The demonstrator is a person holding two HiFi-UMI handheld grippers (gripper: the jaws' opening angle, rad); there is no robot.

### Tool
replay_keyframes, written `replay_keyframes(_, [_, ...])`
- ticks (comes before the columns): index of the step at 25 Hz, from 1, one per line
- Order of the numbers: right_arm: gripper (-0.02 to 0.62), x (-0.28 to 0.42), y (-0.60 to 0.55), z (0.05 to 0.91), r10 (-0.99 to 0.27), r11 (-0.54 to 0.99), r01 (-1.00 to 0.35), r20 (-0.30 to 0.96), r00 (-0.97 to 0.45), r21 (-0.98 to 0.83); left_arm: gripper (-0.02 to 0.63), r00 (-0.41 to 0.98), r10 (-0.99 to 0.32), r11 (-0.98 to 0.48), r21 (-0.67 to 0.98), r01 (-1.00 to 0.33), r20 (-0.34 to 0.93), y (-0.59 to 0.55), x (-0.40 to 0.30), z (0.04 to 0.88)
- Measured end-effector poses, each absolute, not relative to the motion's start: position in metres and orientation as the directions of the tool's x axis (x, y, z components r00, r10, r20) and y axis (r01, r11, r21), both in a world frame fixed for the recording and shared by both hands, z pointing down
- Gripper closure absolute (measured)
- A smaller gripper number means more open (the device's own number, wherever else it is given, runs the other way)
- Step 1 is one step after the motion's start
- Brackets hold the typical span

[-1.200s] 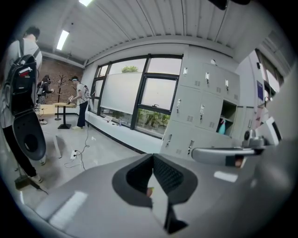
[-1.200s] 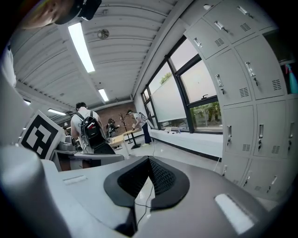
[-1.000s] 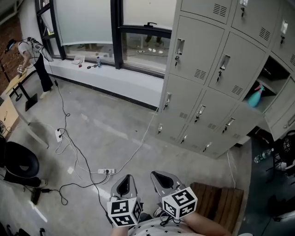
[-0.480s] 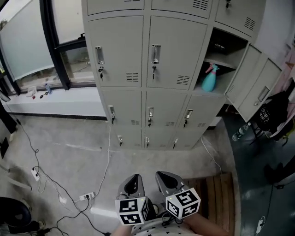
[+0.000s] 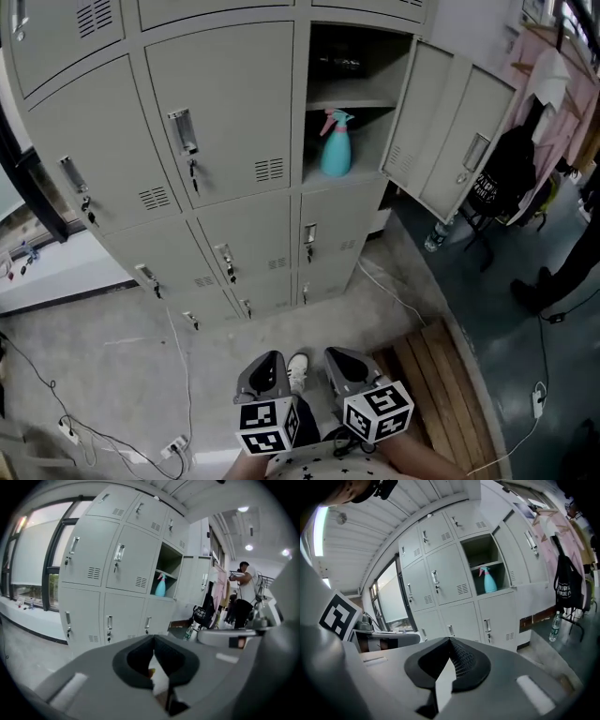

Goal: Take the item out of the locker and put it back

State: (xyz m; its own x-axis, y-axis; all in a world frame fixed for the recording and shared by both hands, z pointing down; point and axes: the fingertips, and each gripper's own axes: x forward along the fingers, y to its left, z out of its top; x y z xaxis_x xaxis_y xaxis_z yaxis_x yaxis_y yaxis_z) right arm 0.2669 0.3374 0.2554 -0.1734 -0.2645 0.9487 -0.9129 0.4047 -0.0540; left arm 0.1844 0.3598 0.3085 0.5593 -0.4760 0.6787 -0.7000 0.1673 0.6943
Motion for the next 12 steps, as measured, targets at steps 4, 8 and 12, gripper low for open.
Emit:
replay_keyframes(4, [0.597,0.291,0.289,0.283,-0.293,0.382,-0.924,0.947,-0.134,-0.013,0.600,0.591,-0.471,0.131,0.714,-0.687,0.655,0.309,0.209,0.342])
replay_keyframes(8, [0.597,0.303,0.223,0.312,-0.325,0.382,-0.924,0.938,-0.118,0.016,0.600,0.610,-0.475,0.099,0.728,-0.679,0.634,0.246,0.225,0.371])
replay_keyframes(12, [0.597,0.310,0.149,0.347,-0.374,0.388,-0.920,0.922,-0.102,0.055,0.600,0.633,-0.477,0.064,0.742,-0.667,0.610,0.186,0.239,0.401])
